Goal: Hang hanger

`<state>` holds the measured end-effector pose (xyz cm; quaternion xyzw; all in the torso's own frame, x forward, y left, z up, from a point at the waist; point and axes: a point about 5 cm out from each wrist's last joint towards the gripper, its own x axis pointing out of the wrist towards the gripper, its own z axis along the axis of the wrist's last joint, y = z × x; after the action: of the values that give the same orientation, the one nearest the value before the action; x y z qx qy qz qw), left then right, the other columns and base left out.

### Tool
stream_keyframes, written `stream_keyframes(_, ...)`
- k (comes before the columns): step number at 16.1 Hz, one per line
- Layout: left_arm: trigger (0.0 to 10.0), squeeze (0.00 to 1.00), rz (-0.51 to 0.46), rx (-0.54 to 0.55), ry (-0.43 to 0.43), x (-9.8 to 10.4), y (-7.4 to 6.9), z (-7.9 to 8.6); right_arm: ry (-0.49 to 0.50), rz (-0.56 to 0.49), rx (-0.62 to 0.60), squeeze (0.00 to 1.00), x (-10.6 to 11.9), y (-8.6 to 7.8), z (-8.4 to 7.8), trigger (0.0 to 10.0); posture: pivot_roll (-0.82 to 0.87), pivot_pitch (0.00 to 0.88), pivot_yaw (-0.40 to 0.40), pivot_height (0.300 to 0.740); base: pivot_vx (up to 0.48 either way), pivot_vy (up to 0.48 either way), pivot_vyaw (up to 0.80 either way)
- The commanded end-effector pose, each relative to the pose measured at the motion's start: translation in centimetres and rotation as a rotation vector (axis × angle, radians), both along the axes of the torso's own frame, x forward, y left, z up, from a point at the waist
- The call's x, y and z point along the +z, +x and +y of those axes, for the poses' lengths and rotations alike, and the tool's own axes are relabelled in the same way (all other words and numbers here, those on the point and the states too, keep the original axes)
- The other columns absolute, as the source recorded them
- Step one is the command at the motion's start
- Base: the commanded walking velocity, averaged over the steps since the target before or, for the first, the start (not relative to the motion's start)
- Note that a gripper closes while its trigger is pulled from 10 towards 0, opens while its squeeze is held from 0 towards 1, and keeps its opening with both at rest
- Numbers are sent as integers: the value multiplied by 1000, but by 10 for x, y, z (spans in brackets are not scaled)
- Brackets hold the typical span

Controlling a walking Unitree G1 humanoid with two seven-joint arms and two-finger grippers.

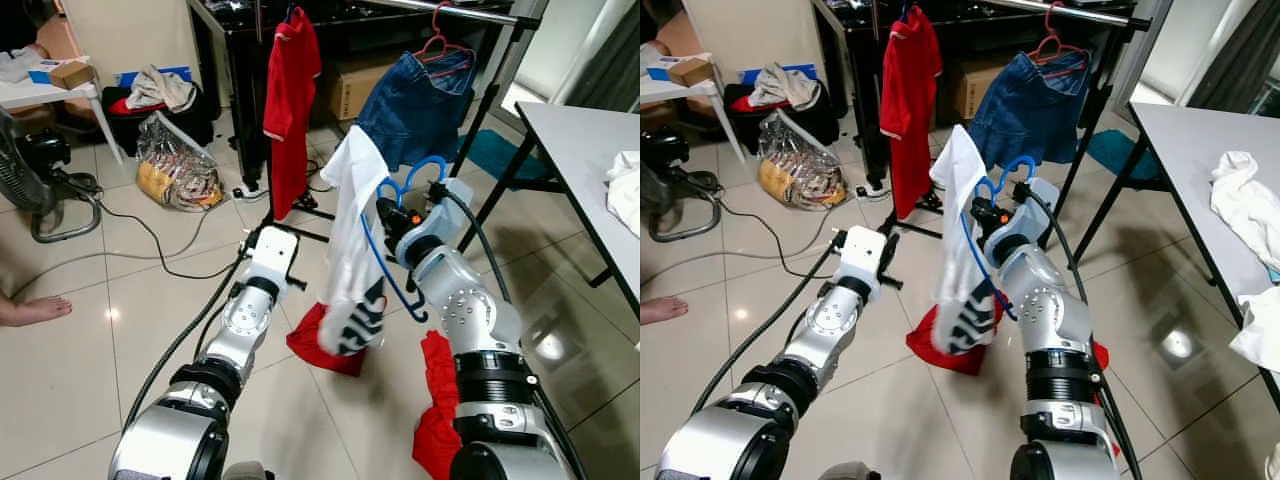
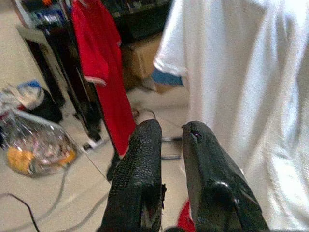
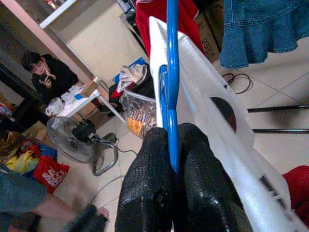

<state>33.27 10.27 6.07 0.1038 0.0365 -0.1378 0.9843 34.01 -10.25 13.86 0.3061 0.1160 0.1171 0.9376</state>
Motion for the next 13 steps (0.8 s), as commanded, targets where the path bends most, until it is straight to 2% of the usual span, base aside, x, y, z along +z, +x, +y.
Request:
stream_keyframes(1,10000,0,36,-33,-8,-2,0,-8,31,-99,0,0,29,6,5,10000,119,0,-23,740,0,0,0)
stream_keyframes(4,10000,0,53,-58,-4,-2,1,-15,44,-139,18,0,48,8,19,10000,121,0,-25,740,0,0,0)
stream_keyframes(7,10000,0,64,-77,-1,-2,0,-18,51,-149,21,0,55,10,27,10000,121,0,-26,740,0,0,0)
stream_keyframes(8,10000,0,66,-99,8,-4,-1,-22,63,-170,55,0,65,10,40,10000,123,0,-28,740,0,0,0)
stream_keyframes(11,10000,0,34,-131,-5,1,-1,-30,70,-179,80,0,68,8,47,10000,131,0,-36,740,0,0,0)
stream_keyframes(12,10000,1000,26,-161,-41,2,-3,-33,70,-178,80,0,68,7,48,10000,128,0,-36,740,0,0,0)
stream_keyframes(13,10000,1000,27,-174,-55,2,-4,-34,70,-179,79,0,68,7,48,10000,128,0,-36,740,0,0,0)
